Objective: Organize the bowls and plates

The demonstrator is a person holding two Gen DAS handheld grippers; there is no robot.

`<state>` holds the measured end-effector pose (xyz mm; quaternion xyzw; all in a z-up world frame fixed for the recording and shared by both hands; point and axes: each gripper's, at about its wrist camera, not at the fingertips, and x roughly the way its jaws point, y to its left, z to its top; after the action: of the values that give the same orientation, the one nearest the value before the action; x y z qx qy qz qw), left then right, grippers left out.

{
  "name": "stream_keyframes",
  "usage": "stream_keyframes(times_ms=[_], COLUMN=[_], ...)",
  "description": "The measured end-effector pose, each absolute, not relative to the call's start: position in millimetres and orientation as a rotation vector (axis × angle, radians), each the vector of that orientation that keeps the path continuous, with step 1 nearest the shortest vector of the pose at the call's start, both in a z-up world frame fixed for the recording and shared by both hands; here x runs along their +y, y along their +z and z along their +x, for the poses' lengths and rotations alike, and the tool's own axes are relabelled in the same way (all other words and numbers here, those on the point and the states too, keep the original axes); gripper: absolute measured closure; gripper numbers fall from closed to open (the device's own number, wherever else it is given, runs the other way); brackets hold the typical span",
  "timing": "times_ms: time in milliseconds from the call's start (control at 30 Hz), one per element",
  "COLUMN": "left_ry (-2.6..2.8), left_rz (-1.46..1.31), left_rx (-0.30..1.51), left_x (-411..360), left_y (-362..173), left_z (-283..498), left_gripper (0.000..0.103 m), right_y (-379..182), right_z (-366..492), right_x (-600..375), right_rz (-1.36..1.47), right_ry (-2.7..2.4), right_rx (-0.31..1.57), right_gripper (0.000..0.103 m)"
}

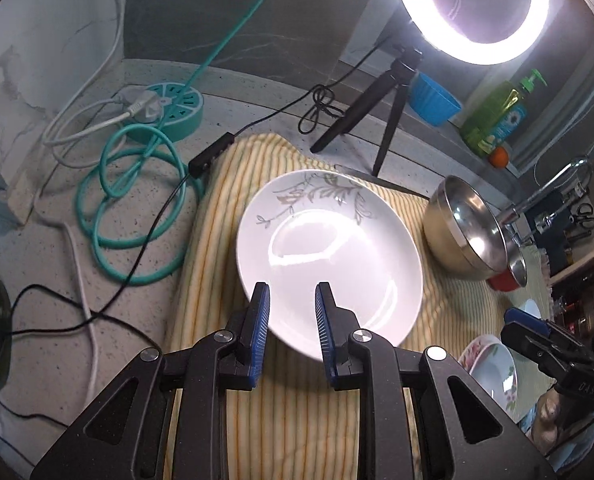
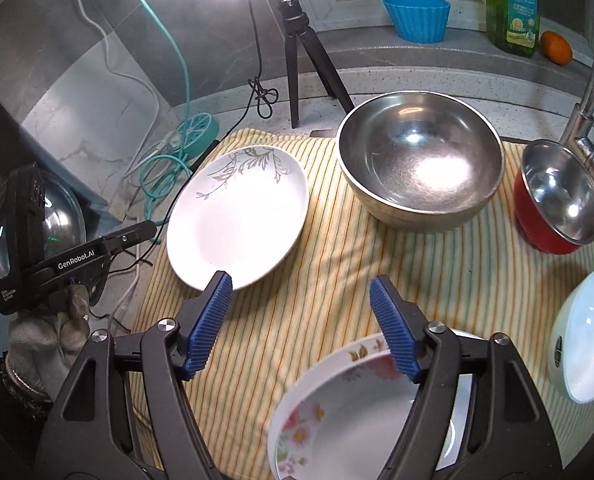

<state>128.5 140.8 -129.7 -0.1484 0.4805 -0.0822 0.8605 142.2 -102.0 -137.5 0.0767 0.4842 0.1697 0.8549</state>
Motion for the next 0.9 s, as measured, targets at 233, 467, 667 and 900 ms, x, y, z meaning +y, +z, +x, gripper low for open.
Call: stream_keyframes(times_ms=[233, 467, 667, 900], left_ry=[-0.163, -0.17, -0.177, -0.191], left_rz=[-0.308, -0.321, -0.319, -0.317], left_rx=[1.03, 1.056, 1.077, 1.102], left_x=[156.9, 159.7, 160.7, 159.3], left_y=[-145.0, -158.0, -166.9, -175.4], left_z=[160.1, 180.8, 191.0, 199.1], left_gripper=[0.081, 0.081, 0.082, 0.082], right_y=[-161.6, -171.8, -179.7, -188.4], right_z=[177.5, 197.0, 207.9, 218.9], right_x=[-98.2, -88.0, -81.9, -75.9], right_rz=[0.221, 0.208, 0.213, 0.216], right_ry=[0.341, 0.334, 0.331, 0.342], right_rx=[1.095, 1.12, 1.148, 1.173], right_gripper=[0.051, 0.053, 0.061, 0.073])
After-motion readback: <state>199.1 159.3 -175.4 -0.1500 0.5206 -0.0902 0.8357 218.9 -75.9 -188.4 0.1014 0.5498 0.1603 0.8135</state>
